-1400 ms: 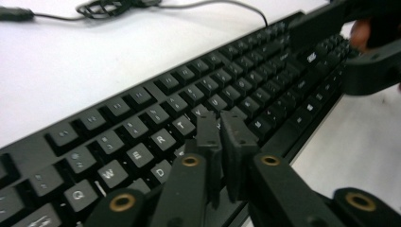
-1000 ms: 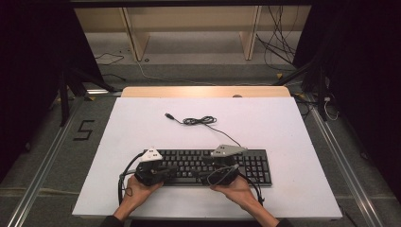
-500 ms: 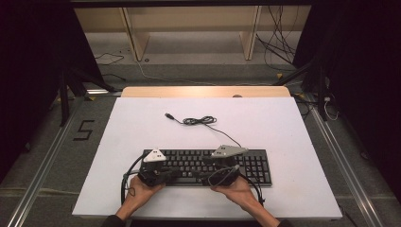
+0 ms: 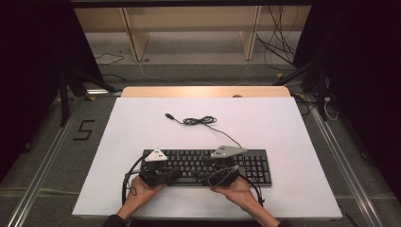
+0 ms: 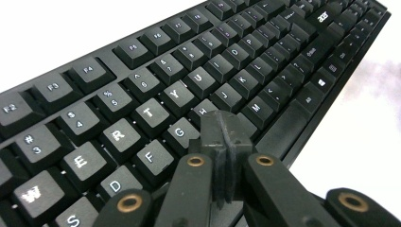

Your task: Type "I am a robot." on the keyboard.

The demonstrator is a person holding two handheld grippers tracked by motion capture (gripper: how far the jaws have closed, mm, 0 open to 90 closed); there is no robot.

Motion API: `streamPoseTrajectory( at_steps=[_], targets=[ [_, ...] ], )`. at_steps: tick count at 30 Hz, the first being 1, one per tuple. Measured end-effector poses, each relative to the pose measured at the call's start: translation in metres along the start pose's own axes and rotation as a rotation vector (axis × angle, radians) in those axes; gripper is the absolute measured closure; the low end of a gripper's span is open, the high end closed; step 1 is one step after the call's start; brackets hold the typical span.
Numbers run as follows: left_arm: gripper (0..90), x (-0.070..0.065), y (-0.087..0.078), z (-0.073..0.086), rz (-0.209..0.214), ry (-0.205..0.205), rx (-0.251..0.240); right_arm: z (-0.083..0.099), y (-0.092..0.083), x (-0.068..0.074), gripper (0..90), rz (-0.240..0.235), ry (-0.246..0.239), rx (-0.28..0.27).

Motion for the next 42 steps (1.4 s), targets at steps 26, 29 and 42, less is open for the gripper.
streamPoseTrajectory(
  at_steps=[26, 29, 42],
  targets=[
    [71.6, 0.01, -0.039, -0.006, -0.035, -0.062, -0.141, -0.001, 0.001, -0.001, 35.6, -0.001, 0.004, -0.007],
    [66.4, 0.012, -0.043, -0.005, -0.04, -0.077, -0.148, -0.001, 0.001, 0.0, 35.7, -0.002, 0.003, -0.005],
    [45.3, 0.019, -0.054, -0.004, -0.058, -0.119, -0.191, -0.001, 0.002, 0.0, 35.6, -0.003, 0.001, -0.003]
  ],
)
Point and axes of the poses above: each handheld gripper's, and its own axes: y roughly forward along the jaws, z roughly out of its underside, x roughly to its left, the point moved 3 cm from there along y, roughly forward along the jaws, and after that the axes turned 9 degrees about z, right-handed, at the moved point
